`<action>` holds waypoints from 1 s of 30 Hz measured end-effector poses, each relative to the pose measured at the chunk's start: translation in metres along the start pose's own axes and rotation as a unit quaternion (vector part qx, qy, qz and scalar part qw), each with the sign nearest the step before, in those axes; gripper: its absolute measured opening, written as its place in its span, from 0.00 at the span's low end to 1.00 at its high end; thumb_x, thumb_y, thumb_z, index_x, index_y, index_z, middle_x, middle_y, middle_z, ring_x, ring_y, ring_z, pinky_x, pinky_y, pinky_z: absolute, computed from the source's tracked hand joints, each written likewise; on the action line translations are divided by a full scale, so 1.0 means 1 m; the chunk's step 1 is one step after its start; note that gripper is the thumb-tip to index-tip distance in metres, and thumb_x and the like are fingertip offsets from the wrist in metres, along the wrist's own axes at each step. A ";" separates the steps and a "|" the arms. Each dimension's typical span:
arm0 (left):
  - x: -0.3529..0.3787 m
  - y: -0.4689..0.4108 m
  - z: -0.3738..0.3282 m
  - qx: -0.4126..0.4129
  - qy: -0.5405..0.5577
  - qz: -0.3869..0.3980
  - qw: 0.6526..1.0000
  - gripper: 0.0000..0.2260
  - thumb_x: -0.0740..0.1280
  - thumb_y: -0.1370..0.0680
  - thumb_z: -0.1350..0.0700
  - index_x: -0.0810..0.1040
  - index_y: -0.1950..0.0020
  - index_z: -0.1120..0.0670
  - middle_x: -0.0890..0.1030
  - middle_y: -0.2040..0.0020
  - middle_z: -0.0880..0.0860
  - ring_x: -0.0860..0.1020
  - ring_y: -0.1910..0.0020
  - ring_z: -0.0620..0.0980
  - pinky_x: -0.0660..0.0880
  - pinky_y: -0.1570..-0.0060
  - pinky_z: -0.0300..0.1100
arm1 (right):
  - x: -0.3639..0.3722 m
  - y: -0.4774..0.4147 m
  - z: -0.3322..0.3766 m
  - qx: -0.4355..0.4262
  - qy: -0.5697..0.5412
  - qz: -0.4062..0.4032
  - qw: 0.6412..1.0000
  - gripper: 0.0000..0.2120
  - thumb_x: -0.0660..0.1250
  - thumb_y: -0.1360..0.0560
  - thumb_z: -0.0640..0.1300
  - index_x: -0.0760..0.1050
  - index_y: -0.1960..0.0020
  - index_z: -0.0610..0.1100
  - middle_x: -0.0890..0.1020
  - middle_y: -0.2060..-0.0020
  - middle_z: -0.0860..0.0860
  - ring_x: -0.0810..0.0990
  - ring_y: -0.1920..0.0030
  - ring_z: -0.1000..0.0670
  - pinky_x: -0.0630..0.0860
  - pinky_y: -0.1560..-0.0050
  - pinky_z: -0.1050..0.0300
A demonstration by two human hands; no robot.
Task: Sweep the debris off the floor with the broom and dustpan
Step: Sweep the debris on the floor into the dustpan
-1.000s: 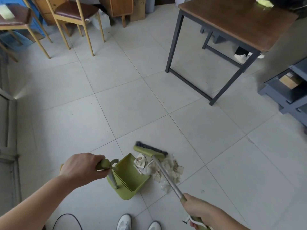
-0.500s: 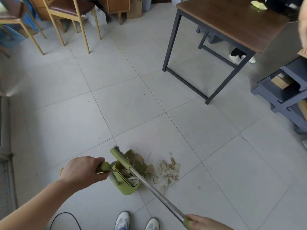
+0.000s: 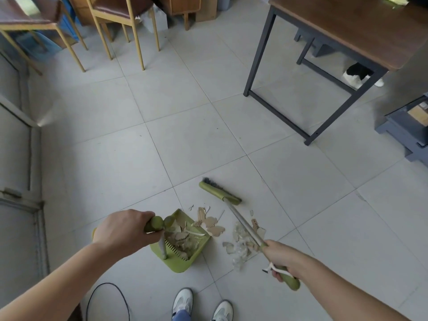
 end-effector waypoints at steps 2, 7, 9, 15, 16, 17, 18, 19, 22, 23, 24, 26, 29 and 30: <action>0.001 -0.001 0.003 -0.004 0.005 -0.004 1.000 0.17 0.62 0.27 0.35 0.75 0.56 0.48 0.77 0.65 0.47 0.74 0.67 0.46 0.63 0.75 0.39 | 0.028 -0.013 0.007 0.010 -0.001 0.008 1.000 0.17 0.50 0.18 0.46 0.60 0.29 0.47 0.74 0.61 0.43 0.71 0.75 0.52 0.68 0.78 0.62; -0.004 -0.007 0.006 0.001 0.016 -0.003 1.000 0.15 0.63 0.26 0.36 0.77 0.55 0.47 0.77 0.65 0.46 0.74 0.66 0.47 0.61 0.75 0.38 | 0.082 0.004 0.013 0.022 -0.008 0.062 0.998 0.18 0.46 0.17 0.50 0.59 0.30 0.47 0.74 0.56 0.43 0.73 0.72 0.52 0.71 0.76 0.60; -0.006 -0.009 0.007 0.004 0.011 -0.003 1.000 0.15 0.63 0.26 0.36 0.77 0.54 0.47 0.77 0.65 0.46 0.74 0.66 0.47 0.61 0.75 0.38 | 0.083 0.014 0.011 0.017 0.000 0.080 0.997 0.18 0.47 0.18 0.50 0.61 0.30 0.47 0.73 0.60 0.45 0.72 0.72 0.51 0.70 0.76 0.60; -0.003 -0.008 0.013 0.005 0.007 -0.003 1.000 0.16 0.63 0.27 0.36 0.76 0.55 0.47 0.78 0.65 0.46 0.74 0.66 0.47 0.62 0.74 0.37 | 0.061 0.058 -0.003 -0.036 0.033 0.113 0.992 0.15 0.55 0.21 0.51 0.74 0.40 0.47 0.76 0.55 0.49 0.76 0.58 0.52 0.71 0.55 0.59; -0.003 -0.008 0.014 0.006 0.004 -0.003 1.000 0.16 0.63 0.27 0.35 0.77 0.55 0.48 0.78 0.65 0.47 0.74 0.66 0.47 0.62 0.74 0.37 | 0.053 0.065 -0.005 -0.051 0.050 0.103 0.992 0.16 0.56 0.22 0.53 0.76 0.42 0.48 0.77 0.53 0.51 0.76 0.54 0.53 0.70 0.51 0.59; -0.002 -0.008 0.014 0.010 0.000 -0.003 1.000 0.17 0.63 0.27 0.35 0.77 0.55 0.48 0.78 0.65 0.47 0.75 0.66 0.47 0.63 0.74 0.37 | 0.047 0.073 -0.008 -0.060 0.056 0.099 0.992 0.15 0.56 0.23 0.54 0.77 0.45 0.48 0.79 0.52 0.52 0.77 0.51 0.55 0.69 0.48 0.60; -0.002 -0.008 0.013 0.015 -0.006 -0.004 1.000 0.17 0.63 0.27 0.35 0.77 0.55 0.48 0.78 0.65 0.47 0.75 0.66 0.47 0.63 0.74 0.37 | 0.041 0.080 -0.011 -0.069 0.055 0.095 0.992 0.15 0.57 0.23 0.55 0.77 0.46 0.48 0.80 0.49 0.52 0.78 0.47 0.56 0.68 0.46 0.61; -0.001 -0.007 0.012 0.021 -0.009 -0.004 1.000 0.17 0.63 0.27 0.35 0.77 0.55 0.49 0.78 0.65 0.47 0.75 0.66 0.47 0.63 0.74 0.38 | 0.036 0.087 -0.013 -0.077 0.062 0.088 0.991 0.17 0.57 0.22 0.55 0.76 0.43 0.47 0.80 0.44 0.52 0.77 0.42 0.56 0.67 0.44 0.62; -0.001 -0.006 0.007 0.034 -0.026 -0.001 0.999 0.18 0.62 0.27 0.35 0.74 0.57 0.50 0.77 0.66 0.48 0.73 0.67 0.47 0.63 0.75 0.39 | 0.027 0.100 -0.024 -0.098 0.052 0.067 0.992 0.20 0.53 0.20 0.55 0.70 0.31 0.50 0.74 0.34 0.55 0.72 0.35 0.57 0.64 0.41 0.71; 0.000 -0.006 0.003 0.042 -0.031 0.003 0.999 0.18 0.61 0.27 0.35 0.72 0.59 0.50 0.77 0.66 0.48 0.73 0.67 0.47 0.63 0.75 0.39 | 0.024 0.105 -0.027 -0.096 0.031 0.059 0.993 0.20 0.53 0.19 0.56 0.68 0.30 0.53 0.74 0.34 0.58 0.71 0.35 0.59 0.63 0.41 0.71; 0.000 -0.006 0.000 0.050 -0.036 0.007 0.998 0.18 0.61 0.27 0.35 0.70 0.62 0.50 0.76 0.67 0.49 0.72 0.68 0.47 0.62 0.75 0.39 | 0.020 0.109 -0.030 -0.092 0.010 0.050 0.994 0.19 0.53 0.20 0.56 0.68 0.30 0.56 0.73 0.35 0.60 0.70 0.36 0.61 0.61 0.40 0.70; 0.000 -0.008 -0.010 0.069 -0.046 0.017 0.996 0.19 0.60 0.27 0.35 0.66 0.65 0.49 0.74 0.68 0.49 0.71 0.69 0.46 0.60 0.75 0.38 | 0.011 0.111 -0.039 -0.084 -0.009 0.039 0.996 0.19 0.55 0.20 0.55 0.66 0.29 0.57 0.72 0.34 0.61 0.69 0.35 0.61 0.59 0.37 0.68; 0.002 -0.012 -0.031 0.100 -0.053 0.035 0.993 0.18 0.60 0.27 0.36 0.66 0.64 0.50 0.74 0.68 0.49 0.72 0.68 0.47 0.60 0.75 0.39 | -0.008 0.109 -0.063 -0.048 -0.040 0.019 0.998 0.15 0.54 0.18 0.52 0.66 0.32 0.57 0.80 0.47 0.52 0.79 0.50 0.58 0.68 0.50 0.70; 0.002 -0.014 -0.038 0.110 -0.054 0.039 0.992 0.17 0.61 0.27 0.37 0.67 0.63 0.50 0.74 0.67 0.49 0.72 0.67 0.47 0.60 0.75 0.39 | -0.013 0.110 -0.069 -0.034 -0.061 0.024 0.997 0.13 0.54 0.18 0.50 0.67 0.35 0.57 0.81 0.56 0.49 0.79 0.59 0.55 0.70 0.58 0.69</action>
Point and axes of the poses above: each hand's wrist, its own y-axis away from the middle knuckle, its own x-axis out of the palm, z = x × y, the point moved 6 cm from there along -y, towards the middle knuckle
